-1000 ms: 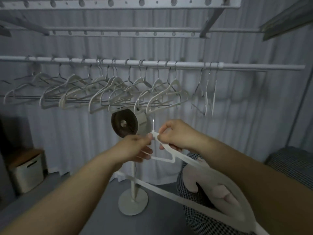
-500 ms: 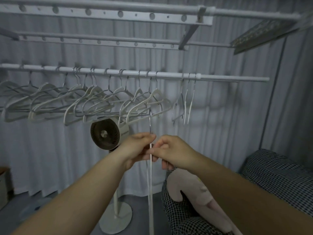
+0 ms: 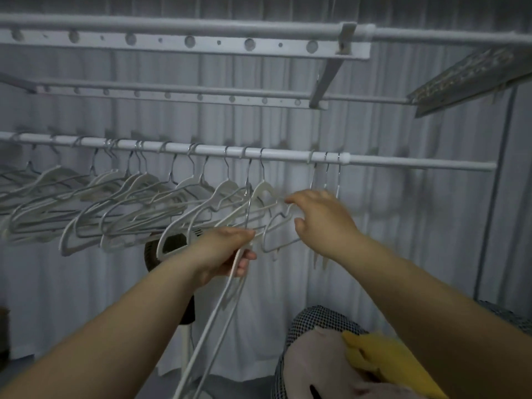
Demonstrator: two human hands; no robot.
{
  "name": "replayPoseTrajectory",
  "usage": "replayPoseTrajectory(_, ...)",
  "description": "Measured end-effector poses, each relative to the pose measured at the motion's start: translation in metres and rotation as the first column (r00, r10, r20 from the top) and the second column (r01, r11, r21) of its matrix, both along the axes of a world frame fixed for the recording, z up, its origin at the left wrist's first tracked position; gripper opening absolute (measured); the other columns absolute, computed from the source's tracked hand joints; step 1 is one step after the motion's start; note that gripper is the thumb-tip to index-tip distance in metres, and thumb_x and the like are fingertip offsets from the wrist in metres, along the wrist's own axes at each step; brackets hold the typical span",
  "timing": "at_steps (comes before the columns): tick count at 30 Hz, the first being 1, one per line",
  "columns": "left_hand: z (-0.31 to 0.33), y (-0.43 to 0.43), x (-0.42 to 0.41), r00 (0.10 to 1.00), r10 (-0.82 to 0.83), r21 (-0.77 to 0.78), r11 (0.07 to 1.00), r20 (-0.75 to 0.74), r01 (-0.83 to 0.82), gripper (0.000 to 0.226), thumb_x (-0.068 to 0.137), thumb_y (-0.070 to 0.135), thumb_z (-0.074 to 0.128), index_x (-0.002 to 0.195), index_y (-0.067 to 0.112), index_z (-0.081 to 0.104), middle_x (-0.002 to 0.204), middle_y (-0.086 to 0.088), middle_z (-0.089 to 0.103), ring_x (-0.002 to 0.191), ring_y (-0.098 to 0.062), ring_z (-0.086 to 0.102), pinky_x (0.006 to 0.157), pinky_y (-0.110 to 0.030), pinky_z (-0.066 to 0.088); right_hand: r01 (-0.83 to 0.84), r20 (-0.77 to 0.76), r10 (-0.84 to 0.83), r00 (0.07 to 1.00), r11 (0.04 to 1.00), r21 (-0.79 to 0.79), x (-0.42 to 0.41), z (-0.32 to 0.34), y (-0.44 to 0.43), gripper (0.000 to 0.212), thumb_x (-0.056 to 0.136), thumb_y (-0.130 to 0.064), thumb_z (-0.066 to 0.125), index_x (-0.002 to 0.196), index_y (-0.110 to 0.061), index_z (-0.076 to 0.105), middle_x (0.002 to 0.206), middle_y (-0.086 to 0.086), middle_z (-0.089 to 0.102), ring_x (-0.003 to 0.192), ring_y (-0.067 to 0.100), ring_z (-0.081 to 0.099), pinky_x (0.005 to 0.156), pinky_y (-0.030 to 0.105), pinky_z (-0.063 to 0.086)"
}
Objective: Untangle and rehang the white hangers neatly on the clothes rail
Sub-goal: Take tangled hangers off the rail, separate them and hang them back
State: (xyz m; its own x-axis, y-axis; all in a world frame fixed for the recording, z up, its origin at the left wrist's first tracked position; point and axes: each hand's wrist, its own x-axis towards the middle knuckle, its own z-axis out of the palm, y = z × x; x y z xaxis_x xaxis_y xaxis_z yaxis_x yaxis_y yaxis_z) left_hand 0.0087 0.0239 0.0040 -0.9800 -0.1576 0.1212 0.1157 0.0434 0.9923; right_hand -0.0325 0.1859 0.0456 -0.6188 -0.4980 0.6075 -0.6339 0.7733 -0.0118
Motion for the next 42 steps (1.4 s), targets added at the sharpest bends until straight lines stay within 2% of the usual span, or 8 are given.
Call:
replayPoseTrajectory(4, 0.006, 0.002, -0.021, 1.0, 0.02, -0.049, 0.999, -0.005, -0.02, 0.018, 0.091, 0.023, 0.052, 0.101, 0.008, 0.056, 0.062, -0.009, 0.057, 0.03, -0.008, 0.046, 0.034, -0.014, 0.039, -0.014, -0.035, 0.026, 0.999, 0.95, 0.312, -0.037, 0.012, -0.013, 0.055, 0.087, -0.005, 0.043, 0.139, -0.024, 0.036, 0.143, 0.001, 0.041, 0.131, 0.022, 0.03, 0.106, 0.029, 0.021)
replayPoseTrajectory(8, 0.013, 0.008, -0.035, 0.997, 0.061, -0.104, 0.992, -0.04, -0.065, 0.014, 0.093, 0.021, 0.05, 0.088, 0.01, 0.059, 0.061, -0.01, 0.058, 0.029, -0.008, 0.047, 0.034, -0.014, 0.04, -0.004, 0.002, 0.004, 1.0, 0.899, 0.438, -0.058, 0.011, -0.015, 0.036, 0.09, -0.01, 0.043, 0.122, -0.022, 0.054, 0.126, 0.006, 0.057, 0.116, 0.026, 0.048, 0.103, 0.032, 0.026)
replayPoseTrajectory(18, 0.031, 0.036, -0.082, 0.985, 0.121, -0.331, 0.931, -0.123, -0.156, 0.02, 0.096, 0.017, 0.042, 0.095, 0.0, 0.053, 0.064, -0.013, 0.055, 0.022, -0.005, 0.044, 0.029, -0.012, 0.038, -0.116, 0.116, 0.09, 0.989, 0.964, 0.241, -0.071, 0.007, 0.031, 0.034, 0.09, -0.009, 0.042, 0.115, -0.02, 0.063, 0.121, 0.005, 0.061, 0.11, 0.022, 0.056, 0.089, 0.025, 0.042)
replayPoseTrajectory(26, 0.045, 0.047, -0.138, 0.995, 0.088, -0.57, 0.82, 0.042, -0.049, 0.026, 0.098, 0.02, 0.036, 0.096, -0.002, 0.049, 0.061, -0.01, 0.053, 0.034, -0.011, 0.049, 0.03, -0.011, 0.04, -0.161, 0.292, 0.154, 0.944, 0.987, -0.002, -0.081, -0.003, 0.05, 0.045, 0.086, 0.005, 0.037, 0.111, -0.021, 0.063, 0.121, 0.007, 0.057, 0.103, 0.026, 0.061, 0.092, 0.039, 0.05)
replayPoseTrajectory(31, 0.057, 0.043, -0.167, 0.994, 0.088, -0.548, 0.836, 0.06, -0.041, 0.03, 0.098, 0.017, 0.036, 0.079, -0.003, 0.049, 0.034, -0.006, 0.053, 0.018, -0.009, 0.043, 0.027, -0.012, 0.039, -0.114, 0.243, 0.161, 0.957, 0.974, -0.196, -0.092, -0.006, 0.046, 0.031, 0.09, -0.007, 0.045, 0.116, -0.015, 0.06, 0.117, 0.002, 0.055, 0.092, 0.007, 0.054, 0.076, 0.011, 0.037)
replayPoseTrajectory(34, 0.062, 0.039, -0.179, 0.995, 0.081, -0.527, 0.849, 0.059, -0.038, 0.034, 0.098, 0.015, 0.037, 0.069, -0.002, 0.045, 0.024, -0.004, 0.048, 0.017, -0.009, 0.043, 0.026, -0.012, 0.038, -0.043, 0.283, 0.127, 0.951, 0.957, -0.286, -0.102, -0.005, 0.041, 0.035, 0.09, -0.026, 0.052, 0.124, -0.018, 0.053, 0.131, -0.003, 0.05, 0.119, 0.011, 0.048, 0.09, 0.015, 0.032)
replayPoseTrajectory(38, 0.069, 0.034, -0.197, 0.993, 0.083, -0.552, 0.833, 0.082, -0.024, 0.037, 0.097, 0.011, 0.037, 0.064, -0.002, 0.047, 0.023, -0.004, 0.046, 0.016, -0.011, 0.042, 0.026, -0.012, 0.037, -0.005, 0.353, 0.114, 0.929, 0.955, -0.296, -0.107, -0.004, 0.034, 0.045, 0.088, -0.044, 0.047, 0.128, -0.024, 0.05, 0.136, -0.005, 0.049, 0.125, 0.012, 0.045, 0.107, 0.028, 0.034)
replayPoseTrajectory(42, 0.078, 0.035, -0.207, 0.987, 0.087, -0.572, 0.82, 0.132, 0.005, 0.039, 0.097, 0.009, 0.035, 0.061, 0.0, 0.046, 0.051, -0.014, 0.049, 0.018, -0.013, 0.043, 0.024, -0.012, 0.035, -0.003, 0.312, 0.052, 0.949, 0.988, -0.155, -0.103, -0.007, 0.027, 0.057, 0.081, -0.054, 0.049, 0.133, -0.031, 0.043, 0.146, -0.01, 0.035, 0.135, 0.012, 0.031, 0.114, 0.04, 0.026)
